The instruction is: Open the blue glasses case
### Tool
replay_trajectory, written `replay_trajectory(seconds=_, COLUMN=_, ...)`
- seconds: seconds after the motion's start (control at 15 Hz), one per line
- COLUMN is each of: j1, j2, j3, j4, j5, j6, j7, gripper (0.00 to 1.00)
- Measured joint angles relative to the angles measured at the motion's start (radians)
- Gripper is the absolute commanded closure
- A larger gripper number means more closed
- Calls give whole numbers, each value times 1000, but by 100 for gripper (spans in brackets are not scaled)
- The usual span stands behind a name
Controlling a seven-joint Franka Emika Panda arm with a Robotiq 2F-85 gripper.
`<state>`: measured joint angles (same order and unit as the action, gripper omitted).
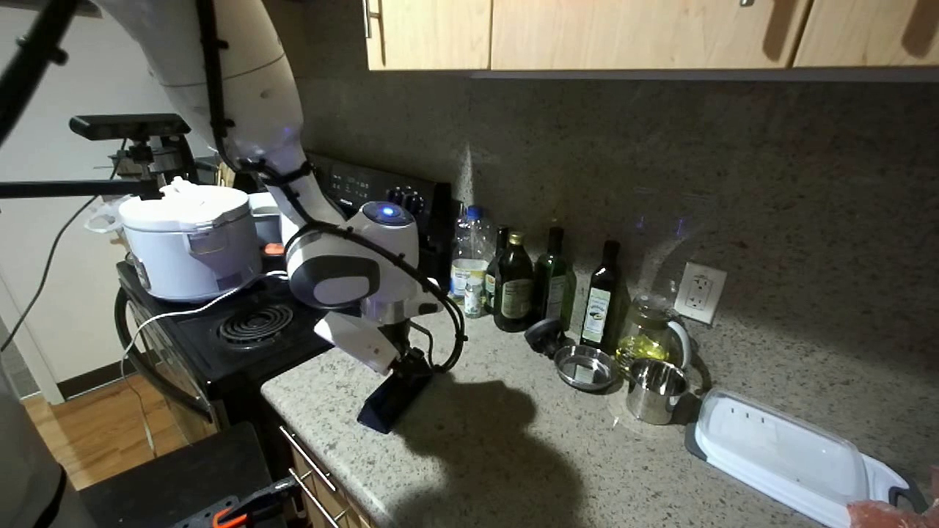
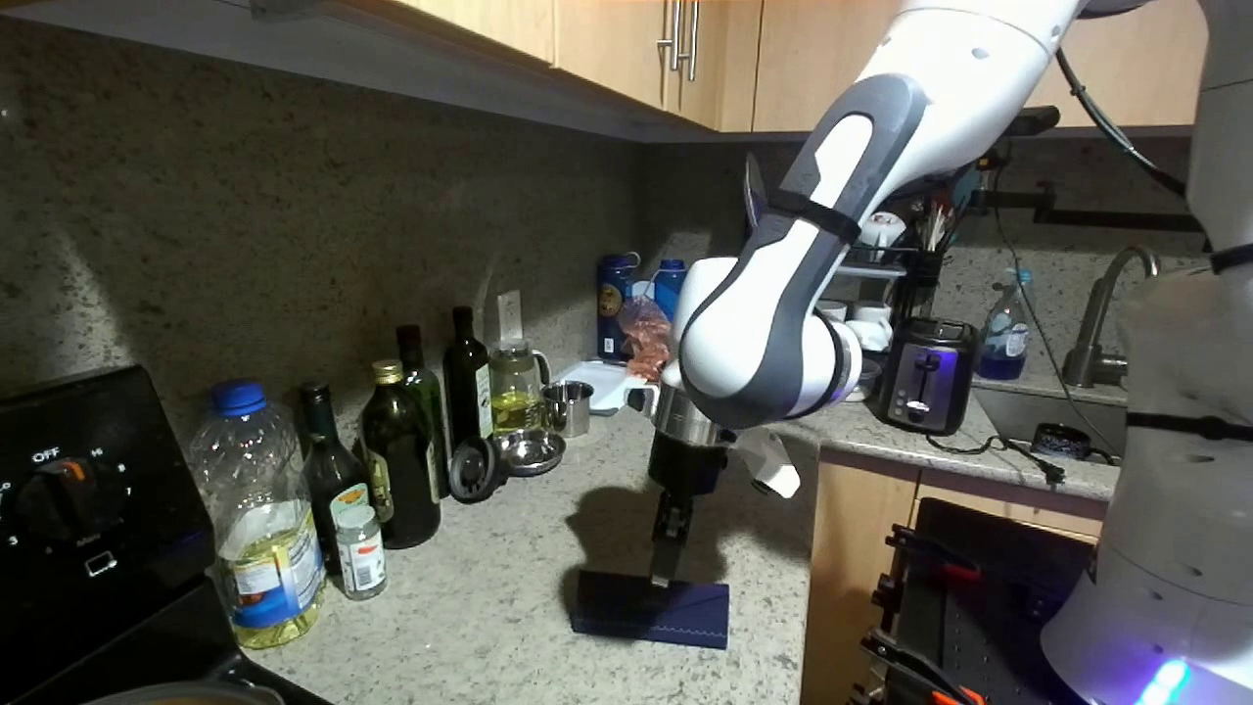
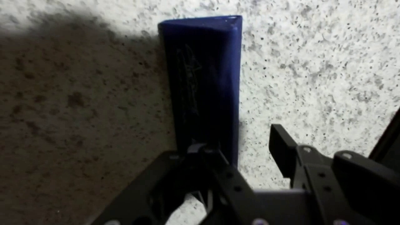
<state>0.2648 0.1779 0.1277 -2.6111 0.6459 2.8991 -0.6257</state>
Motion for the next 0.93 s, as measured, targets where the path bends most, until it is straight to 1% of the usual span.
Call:
replay_trajectory(seconds=0.07, j1=16, j2=6, j3=-28, j4=0, j5=-77, j6=0, j7=69, gripper=58)
replay_trajectory(seconds=0.13, j1=33, j2=10, j3=-56, j4=0, j5=-147, j6=0, j7=133, gripper=63)
replay_trajectory(seconds=0.2, j1=49, j2=12, j3=-83, j4=2, j5=-211, j6=-1, j7=191, gripper=81)
replay_trajectory(seconds=0.33, j1=33, j2=15, j3=-86, j4=9, j5=-376, j6=-5, j7=335, gripper=97)
replay_trajectory(seconds=0.4, j1=27, j2=16, j3=-85, j4=14, j5=-446, j6=-12, j7=400, gripper=100)
replay_trajectory(seconds=0.47, j1=22, j2=16, j3=-84, j4=23, j5=-503, j6=-22, j7=454, gripper=100)
replay_trajectory(seconds=0.6, j1=15, j2=17, j3=-79, j4=40, j5=-575, j6=-51, j7=523, gripper=100)
replay_trajectory(seconds=0.73, j1=8, j2=19, j3=-64, j4=60, j5=-609, j6=-81, j7=560, gripper=99)
replay_trajectory(seconds=0.93, j1=-3, j2=22, j3=-39, j4=81, j5=-622, j6=-113, j7=579, gripper=99)
